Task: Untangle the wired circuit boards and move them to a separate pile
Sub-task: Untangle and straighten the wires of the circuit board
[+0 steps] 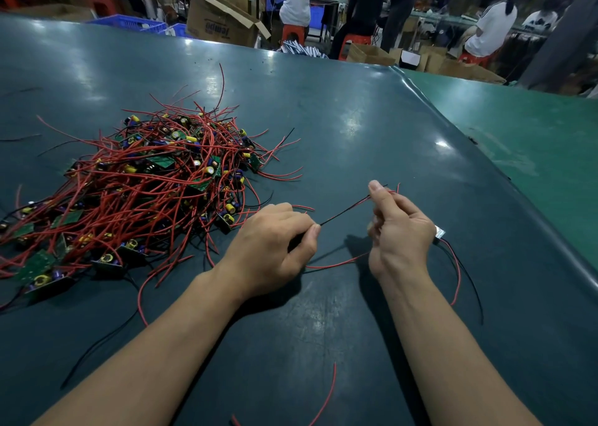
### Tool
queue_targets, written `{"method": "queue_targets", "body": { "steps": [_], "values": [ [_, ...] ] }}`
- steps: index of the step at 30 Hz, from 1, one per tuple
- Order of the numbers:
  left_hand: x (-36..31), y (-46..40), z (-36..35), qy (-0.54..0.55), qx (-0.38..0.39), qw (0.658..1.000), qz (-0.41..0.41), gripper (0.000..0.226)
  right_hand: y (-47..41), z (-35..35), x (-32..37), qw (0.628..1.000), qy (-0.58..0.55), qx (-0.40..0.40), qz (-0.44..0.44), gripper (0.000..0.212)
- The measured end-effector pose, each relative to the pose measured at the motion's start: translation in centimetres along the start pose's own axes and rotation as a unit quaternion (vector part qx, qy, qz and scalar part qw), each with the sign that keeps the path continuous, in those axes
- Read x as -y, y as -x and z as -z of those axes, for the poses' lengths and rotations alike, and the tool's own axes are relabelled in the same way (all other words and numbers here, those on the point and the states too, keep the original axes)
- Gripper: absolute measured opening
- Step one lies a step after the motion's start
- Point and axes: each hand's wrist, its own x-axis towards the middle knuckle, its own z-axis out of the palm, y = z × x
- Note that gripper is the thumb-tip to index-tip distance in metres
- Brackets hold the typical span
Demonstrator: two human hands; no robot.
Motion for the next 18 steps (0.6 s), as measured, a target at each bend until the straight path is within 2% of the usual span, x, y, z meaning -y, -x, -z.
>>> {"method": "queue_targets", "body": {
  "steps": [4,7,11,14,16,18],
  "values": [
    [-0.1,0.0,0.0,-0.004,-0.009,1.0,-0.009,0.037,-0.6,0.5,0.5,0.997,-0.069,-0.032,-0.022,0.023],
    [0.5,0.2,0.2,-0.009,-0.026,1.0,0.013,0.039,-1.4,1.1,1.1,0.998,-0.04,-0.055,0.005,0.015],
    [0.5,0.2,0.0,-0.047,-0.084,0.994,0.053,0.037,-1.1,1.2,0.8,0.998,-0.003,-0.03,0.047,0.016],
    [0.7,0.0,-0.1,-0.063,-0.106,0.988,0.089,0.039,0.0,1.0,0.4,0.991,0.115,0.068,0.015,0.027],
    [0.8,0.0,-0.1,-0.081,-0.115,0.984,0.11,0.04,0.9,0.8,0.2,0.959,0.188,0.189,-0.092,0.029],
    [0.9,0.0,0.0,-0.097,-0.125,0.977,0.14,0.041,1.6,0.5,0.2,0.919,0.182,0.289,-0.194,0.023]
  ]
}}
